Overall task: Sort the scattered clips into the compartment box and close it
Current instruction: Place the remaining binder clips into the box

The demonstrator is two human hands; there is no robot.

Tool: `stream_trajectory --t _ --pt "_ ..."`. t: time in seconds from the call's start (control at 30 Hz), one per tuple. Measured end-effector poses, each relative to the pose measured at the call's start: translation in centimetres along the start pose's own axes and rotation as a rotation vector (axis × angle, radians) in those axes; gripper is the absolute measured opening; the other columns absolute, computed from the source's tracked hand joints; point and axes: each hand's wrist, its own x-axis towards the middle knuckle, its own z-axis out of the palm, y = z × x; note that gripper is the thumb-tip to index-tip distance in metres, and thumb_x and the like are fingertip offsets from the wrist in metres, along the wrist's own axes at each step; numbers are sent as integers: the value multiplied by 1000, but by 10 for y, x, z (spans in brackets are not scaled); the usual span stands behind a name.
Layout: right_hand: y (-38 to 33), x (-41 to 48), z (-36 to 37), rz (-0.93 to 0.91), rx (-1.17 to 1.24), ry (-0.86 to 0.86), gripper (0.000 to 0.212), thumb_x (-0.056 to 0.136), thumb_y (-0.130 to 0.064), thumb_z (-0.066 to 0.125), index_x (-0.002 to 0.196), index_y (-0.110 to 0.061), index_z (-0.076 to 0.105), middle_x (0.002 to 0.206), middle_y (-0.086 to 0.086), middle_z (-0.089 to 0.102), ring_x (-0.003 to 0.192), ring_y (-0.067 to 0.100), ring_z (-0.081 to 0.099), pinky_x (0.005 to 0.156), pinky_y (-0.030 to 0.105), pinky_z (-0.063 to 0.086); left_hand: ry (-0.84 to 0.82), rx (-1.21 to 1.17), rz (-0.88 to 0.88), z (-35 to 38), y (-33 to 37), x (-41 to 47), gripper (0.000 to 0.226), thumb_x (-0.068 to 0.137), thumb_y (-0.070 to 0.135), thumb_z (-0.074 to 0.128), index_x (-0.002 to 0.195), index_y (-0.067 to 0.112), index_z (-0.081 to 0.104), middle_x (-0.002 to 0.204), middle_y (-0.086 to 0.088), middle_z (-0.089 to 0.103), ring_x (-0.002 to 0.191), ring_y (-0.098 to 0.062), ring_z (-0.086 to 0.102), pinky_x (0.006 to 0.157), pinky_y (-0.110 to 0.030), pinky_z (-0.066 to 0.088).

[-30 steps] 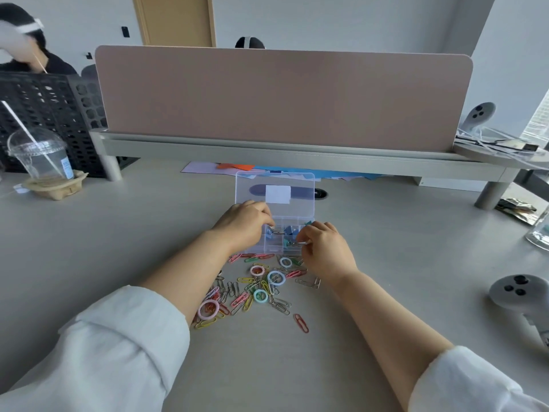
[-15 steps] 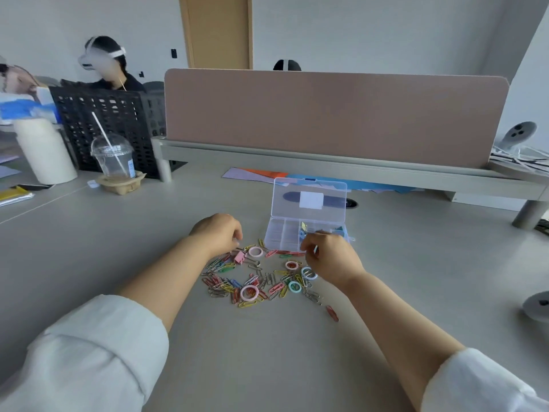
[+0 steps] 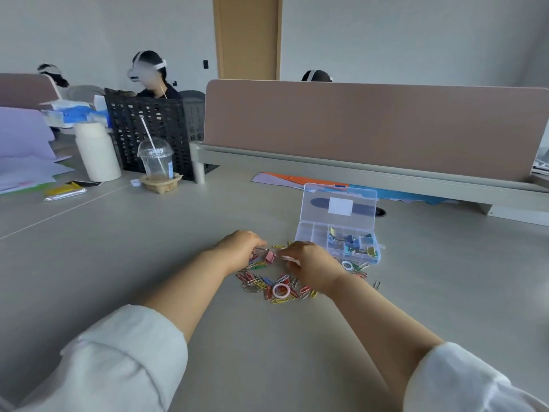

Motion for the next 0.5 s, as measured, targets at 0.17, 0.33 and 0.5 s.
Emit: stream_trajectory --t 0.17,0.33,0.5 --pt "-13 12 10 -42 -42 -72 40 91 -11 44 128 -25 53 135 10 51 120 34 43 104 32 33 25 45 -34 -6 -10 -4 41 89 6 48 127 18 53 126 -10 59 119 -29 49 99 -35 42" --pt "-18 20 6 18 -16 -45 36 83 -7 50 112 -21 65 122 9 61 113 31 54 95 39 48 -16 86 -60 -11 -13 -10 26 91 14 49 113 17 63 116 -12 65 108 -32 56 85 -33 46" --pt "-12 18 8 36 9 24 24 81 -6 52 96 -16 68 103 6 70 104 28 55 79 33 48 16 22 -59 -14 -13 -9 25 85 14 57 109 18 65 112 -6 67 103 -26 59 84 -29 46"
